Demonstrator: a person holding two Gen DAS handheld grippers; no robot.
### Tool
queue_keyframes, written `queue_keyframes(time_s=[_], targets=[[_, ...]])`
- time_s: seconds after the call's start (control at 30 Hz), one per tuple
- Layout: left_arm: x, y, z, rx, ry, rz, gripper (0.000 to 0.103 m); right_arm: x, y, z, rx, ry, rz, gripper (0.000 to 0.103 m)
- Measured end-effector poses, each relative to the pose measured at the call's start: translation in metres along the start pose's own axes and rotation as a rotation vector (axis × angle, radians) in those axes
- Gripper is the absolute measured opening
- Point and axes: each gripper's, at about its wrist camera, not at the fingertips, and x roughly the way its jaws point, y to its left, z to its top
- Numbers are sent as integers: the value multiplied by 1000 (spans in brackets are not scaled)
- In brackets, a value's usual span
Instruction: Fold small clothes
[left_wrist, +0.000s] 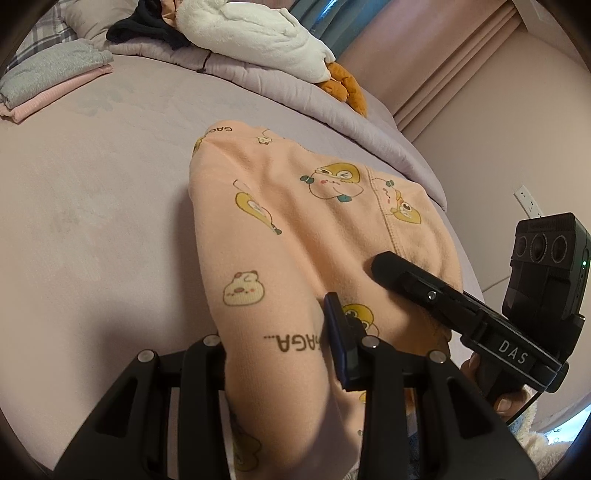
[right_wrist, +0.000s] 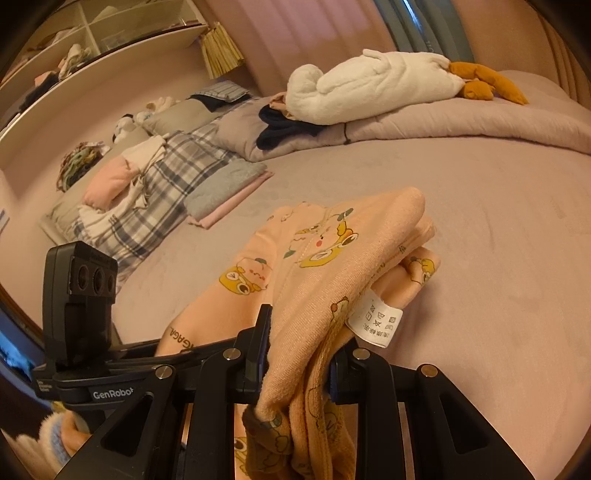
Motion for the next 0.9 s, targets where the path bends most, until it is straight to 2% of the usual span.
queue_keyframes(time_s=[0.9], targets=[[20,32,42,4,-23,44,34,39,2,31,-33,14,-2,26]])
